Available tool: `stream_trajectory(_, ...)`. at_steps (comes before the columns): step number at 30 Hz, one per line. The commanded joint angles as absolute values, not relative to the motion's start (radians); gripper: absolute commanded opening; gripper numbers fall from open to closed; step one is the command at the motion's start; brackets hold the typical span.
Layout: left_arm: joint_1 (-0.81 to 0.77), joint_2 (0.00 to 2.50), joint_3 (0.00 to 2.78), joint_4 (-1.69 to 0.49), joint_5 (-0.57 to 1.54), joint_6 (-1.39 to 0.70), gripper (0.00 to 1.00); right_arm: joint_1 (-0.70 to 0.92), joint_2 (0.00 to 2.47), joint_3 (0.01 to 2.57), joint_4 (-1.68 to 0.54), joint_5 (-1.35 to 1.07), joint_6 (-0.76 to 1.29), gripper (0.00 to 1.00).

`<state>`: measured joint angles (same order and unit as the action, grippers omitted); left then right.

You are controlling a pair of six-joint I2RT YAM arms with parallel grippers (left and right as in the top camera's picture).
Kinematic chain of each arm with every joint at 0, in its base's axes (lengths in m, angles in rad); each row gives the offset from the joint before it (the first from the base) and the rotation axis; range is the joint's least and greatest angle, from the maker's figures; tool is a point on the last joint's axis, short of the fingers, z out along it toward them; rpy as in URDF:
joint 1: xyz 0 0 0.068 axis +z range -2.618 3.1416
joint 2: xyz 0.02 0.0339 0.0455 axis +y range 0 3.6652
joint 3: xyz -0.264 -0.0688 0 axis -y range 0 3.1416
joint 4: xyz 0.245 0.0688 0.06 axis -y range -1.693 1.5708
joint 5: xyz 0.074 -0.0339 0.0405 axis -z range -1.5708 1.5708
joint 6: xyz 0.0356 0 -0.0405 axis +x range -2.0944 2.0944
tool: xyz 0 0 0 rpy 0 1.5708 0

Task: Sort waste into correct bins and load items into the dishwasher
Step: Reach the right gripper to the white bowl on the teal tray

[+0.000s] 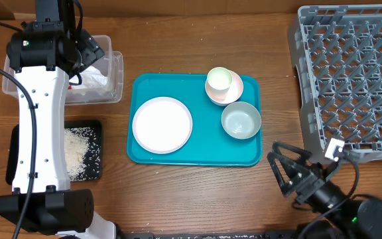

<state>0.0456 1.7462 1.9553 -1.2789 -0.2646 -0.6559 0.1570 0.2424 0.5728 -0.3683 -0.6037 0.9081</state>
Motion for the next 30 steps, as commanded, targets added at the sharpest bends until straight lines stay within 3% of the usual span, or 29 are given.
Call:
stream_trajectory(1,0.039,1.748,1.961,-1.279,-0.261,-0.670,1.00,0.157,0.462,0.879,-0.664,-0.503,0.540,0.99)
stream_trajectory(6,0.039,1.748,1.961,-1.279,-0.261,-0.670,1.00,0.170,0.821,1.240,-1.040,-0.456,0.395,1.00)
stream_trajectory(12,0.039,1.748,1.961,-1.279,-0.261,-0.670,1.00,0.357,1.156,1.414,-1.245,-0.206,0.367,1.00)
stream_trajectory(17,0.039,1.748,1.961,-1.279,-0.261,-0.670,1.00,0.505,1.404,1.420,-1.271,0.027,0.370,1.00)
stream_trajectory(30,0.039,1.748,1.961,-1.279,-0.261,-0.670,1.00,0.513,1.834,1.420,-1.090,0.043,0.335,1.00)
